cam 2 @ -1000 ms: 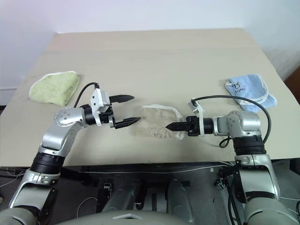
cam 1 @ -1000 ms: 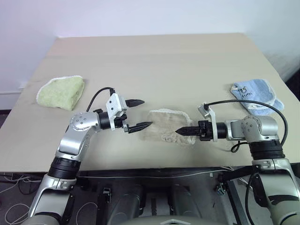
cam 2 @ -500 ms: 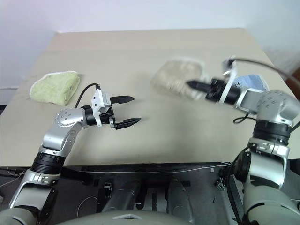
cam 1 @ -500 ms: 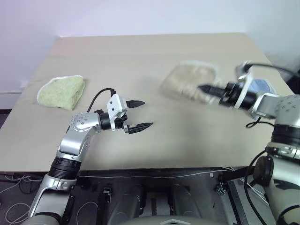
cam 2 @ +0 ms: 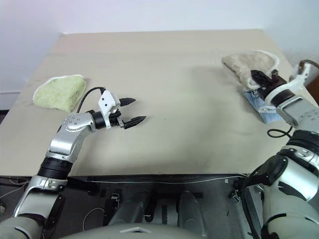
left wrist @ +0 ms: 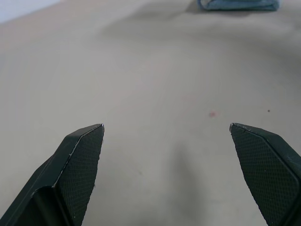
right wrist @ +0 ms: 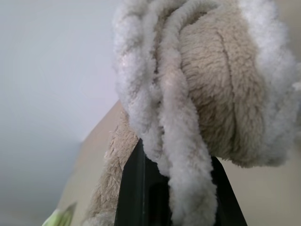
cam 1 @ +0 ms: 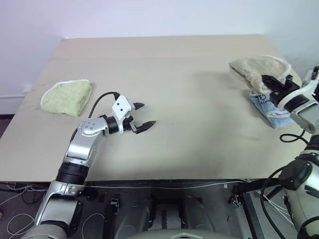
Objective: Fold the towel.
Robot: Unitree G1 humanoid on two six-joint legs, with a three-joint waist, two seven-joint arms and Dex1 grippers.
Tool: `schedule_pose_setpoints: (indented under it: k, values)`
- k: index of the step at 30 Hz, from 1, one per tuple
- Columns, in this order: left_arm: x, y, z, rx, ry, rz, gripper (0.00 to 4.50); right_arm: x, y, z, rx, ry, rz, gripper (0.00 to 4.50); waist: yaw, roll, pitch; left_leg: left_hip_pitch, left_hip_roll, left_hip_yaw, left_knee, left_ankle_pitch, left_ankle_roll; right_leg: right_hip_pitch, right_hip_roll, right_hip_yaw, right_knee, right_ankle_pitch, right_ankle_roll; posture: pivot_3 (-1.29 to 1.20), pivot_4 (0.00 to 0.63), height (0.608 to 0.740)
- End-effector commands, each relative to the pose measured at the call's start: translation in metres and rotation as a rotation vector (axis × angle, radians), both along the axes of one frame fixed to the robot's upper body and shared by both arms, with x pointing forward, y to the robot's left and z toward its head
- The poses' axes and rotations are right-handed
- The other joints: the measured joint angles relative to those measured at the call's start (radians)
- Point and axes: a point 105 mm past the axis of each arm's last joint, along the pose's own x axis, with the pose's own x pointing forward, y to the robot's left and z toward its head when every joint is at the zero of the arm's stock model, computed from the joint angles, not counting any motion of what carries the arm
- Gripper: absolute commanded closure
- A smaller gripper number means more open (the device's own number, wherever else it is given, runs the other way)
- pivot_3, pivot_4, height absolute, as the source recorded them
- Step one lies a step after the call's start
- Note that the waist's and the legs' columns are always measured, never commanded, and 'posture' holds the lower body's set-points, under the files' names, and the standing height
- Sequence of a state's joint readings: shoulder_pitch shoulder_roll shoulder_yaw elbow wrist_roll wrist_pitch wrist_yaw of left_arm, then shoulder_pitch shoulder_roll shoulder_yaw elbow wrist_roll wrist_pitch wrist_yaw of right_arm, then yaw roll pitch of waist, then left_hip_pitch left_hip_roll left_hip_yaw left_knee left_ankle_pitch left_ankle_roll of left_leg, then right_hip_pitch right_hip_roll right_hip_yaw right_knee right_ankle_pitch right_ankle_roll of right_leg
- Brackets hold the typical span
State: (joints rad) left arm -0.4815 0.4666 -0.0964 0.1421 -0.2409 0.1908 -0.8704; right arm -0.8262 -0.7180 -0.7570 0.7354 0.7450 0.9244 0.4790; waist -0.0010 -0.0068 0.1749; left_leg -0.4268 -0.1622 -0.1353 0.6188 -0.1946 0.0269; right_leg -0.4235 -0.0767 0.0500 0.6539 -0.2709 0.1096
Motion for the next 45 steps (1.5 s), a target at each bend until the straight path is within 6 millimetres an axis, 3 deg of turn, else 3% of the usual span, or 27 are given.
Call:
schedule_pose_setpoints:
  k: [1, 5, 10, 16, 23, 27, 32, 41, 45]
  values:
    - [-0.002, 0.003, 0.008, -0.019, -0.024, 0.000, 0.00, -0.009, -0.023, 0.009, -0.020, -0.033, -0.070, 4.49, -0.003, 0.000, 0.000, 0.000, 0.000, 0.000, 0.000, 0.000, 0.000, 0.000, 0.000, 0.000, 0.000, 0.000, 0.000, 0.00, 0.150, 0.740]
    - [-0.005, 0.000, 0.005, -0.023, -0.012, -0.008, 0.00, -0.021, -0.050, -0.002, -0.014, 0.013, -0.159, 4.49, -0.008, 0.000, 0.000, 0.000, 0.000, 0.000, 0.000, 0.000, 0.000, 0.000, 0.000, 0.000, 0.000, 0.000, 0.000, 0.00, 0.150, 0.740]
    - [-0.005, -0.001, 0.004, -0.029, -0.001, -0.011, 0.00, -0.032, -0.065, -0.008, -0.001, 0.026, -0.207, 4.49, -0.014, 0.001, 0.000, 0.000, 0.000, 0.000, 0.000, 0.000, 0.000, 0.000, 0.000, 0.000, 0.000, 0.000, 0.000, 0.00, 0.150, 0.740]
    - [-0.007, -0.005, 0.004, -0.032, 0.005, -0.026, 0.00, -0.037, -0.069, -0.028, 0.020, 0.084, -0.237, 4.49, -0.012, 0.001, 0.000, 0.001, 0.000, 0.001, 0.000, 0.000, 0.000, 0.001, 0.000, 0.001, 0.000, 0.000, 0.000, 0.00, 0.150, 0.740]
    - [-0.006, -0.007, 0.007, -0.035, 0.000, -0.034, 0.00, -0.036, -0.059, -0.056, 0.018, 0.182, -0.212, 4.49, -0.012, 0.001, 0.000, 0.001, 0.000, 0.001, 0.000, 0.000, 0.000, 0.001, 0.000, 0.001, 0.000, 0.000, 0.000, 0.00, 0.150, 0.740]
    - [-0.005, -0.005, 0.007, -0.037, 0.002, -0.031, 0.00, -0.037, -0.064, -0.060, 0.034, 0.199, -0.244, 4.49, -0.012, 0.001, 0.000, 0.001, 0.000, 0.001, 0.000, 0.000, 0.000, 0.001, 0.000, 0.001, 0.000, 0.000, 0.000, 0.00, 0.150, 0.740]
    - [-0.006, -0.007, 0.005, -0.043, 0.019, -0.044, 0.00, -0.037, -0.074, -0.066, -0.002, 0.232, -0.314, 2.94, -0.011, 0.001, 0.000, 0.001, 0.000, 0.001, 0.000, 0.000, 0.000, 0.001, 0.000, 0.001, 0.000, 0.000, 0.000, 0.00, 0.150, 0.740]
    - [-0.008, -0.009, 0.003, -0.039, 0.037, -0.060, 0.00, -0.036, -0.073, -0.055, -0.020, 0.187, -0.297, 0.01, -0.012, 0.001, -0.001, 0.001, 0.000, 0.001, 0.000, 0.000, 0.000, 0.001, 0.000, 0.001, 0.000, 0.000, 0.000, 0.00, 0.150, 0.740]
    - [-0.005, -0.007, 0.003, -0.046, 0.039, -0.049, 0.00, -0.040, -0.067, -0.039, -0.043, 0.128, -0.213, 0.01, -0.011, 0.001, 0.000, 0.001, 0.000, 0.001, 0.001, 0.000, 0.000, 0.002, 0.000, 0.000, 0.000, 0.000, 0.000, 0.00, 0.150, 0.740]
